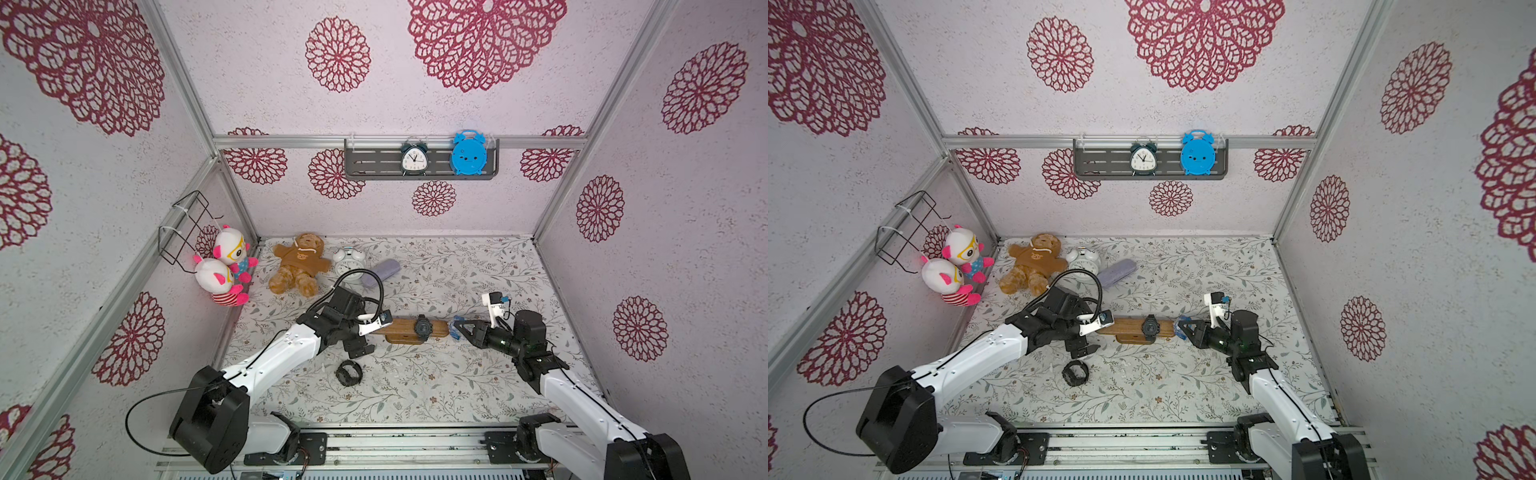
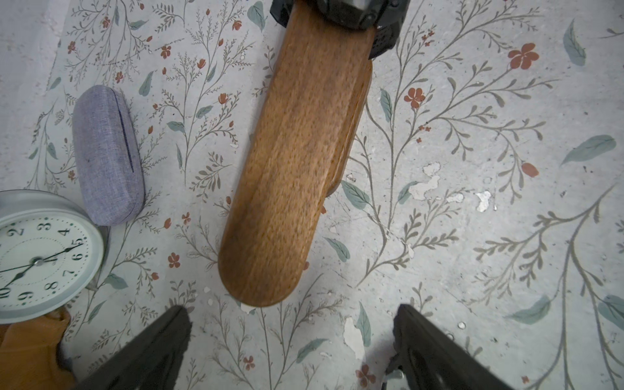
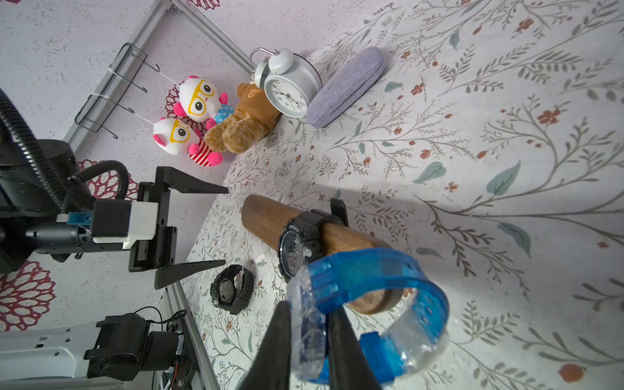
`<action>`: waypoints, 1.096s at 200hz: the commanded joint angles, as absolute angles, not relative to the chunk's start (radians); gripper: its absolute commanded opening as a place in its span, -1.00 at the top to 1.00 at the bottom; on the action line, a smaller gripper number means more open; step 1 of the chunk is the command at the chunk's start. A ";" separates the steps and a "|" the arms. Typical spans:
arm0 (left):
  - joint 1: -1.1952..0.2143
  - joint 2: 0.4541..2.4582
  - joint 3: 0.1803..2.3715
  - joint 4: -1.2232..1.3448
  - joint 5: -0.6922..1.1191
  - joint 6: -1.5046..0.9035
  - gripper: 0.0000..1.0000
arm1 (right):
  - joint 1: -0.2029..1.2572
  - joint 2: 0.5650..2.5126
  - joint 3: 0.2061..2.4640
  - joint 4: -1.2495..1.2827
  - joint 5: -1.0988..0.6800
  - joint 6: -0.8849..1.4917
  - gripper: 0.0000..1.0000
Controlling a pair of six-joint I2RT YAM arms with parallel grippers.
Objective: Place watch on stand
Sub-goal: Place the watch on the stand.
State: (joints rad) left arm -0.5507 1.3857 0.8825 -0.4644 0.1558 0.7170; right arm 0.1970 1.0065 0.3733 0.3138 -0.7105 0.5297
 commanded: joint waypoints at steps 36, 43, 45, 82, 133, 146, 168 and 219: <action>-0.546 1.473 0.942 -0.428 0.172 0.787 -0.74 | 0.193 1.071 0.385 0.424 -0.799 0.448 0.78; -0.546 1.484 0.949 -0.435 0.167 0.797 -0.72 | 0.193 1.079 0.383 0.434 -0.811 0.443 0.78; -0.546 1.488 0.950 -0.436 0.165 0.799 -0.71 | 0.194 1.082 0.383 0.437 -0.814 0.442 0.77; -0.546 1.533 0.970 -0.442 0.155 0.823 -0.58 | 0.194 1.113 0.388 0.433 -0.845 0.404 0.76; -0.548 1.558 0.972 -0.439 0.149 0.830 -0.53 | 0.195 1.151 0.359 0.501 -0.867 0.397 0.75; -0.548 1.560 0.971 -0.440 0.146 0.833 -0.52 | 0.195 1.172 0.360 0.518 -0.877 0.392 0.74; -0.548 1.566 0.971 -0.442 0.137 0.841 -0.52 | 0.194 1.201 0.352 0.571 -0.881 0.377 0.70; -0.548 1.597 1.000 -0.448 0.126 0.862 -0.49 | 0.195 1.266 0.387 0.557 -0.884 0.289 0.64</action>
State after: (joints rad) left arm -0.5507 1.5734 0.9668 -0.4477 0.1291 0.8284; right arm 0.1970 1.2457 0.3515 0.5423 -0.8509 0.3702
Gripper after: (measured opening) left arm 0.751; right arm 0.185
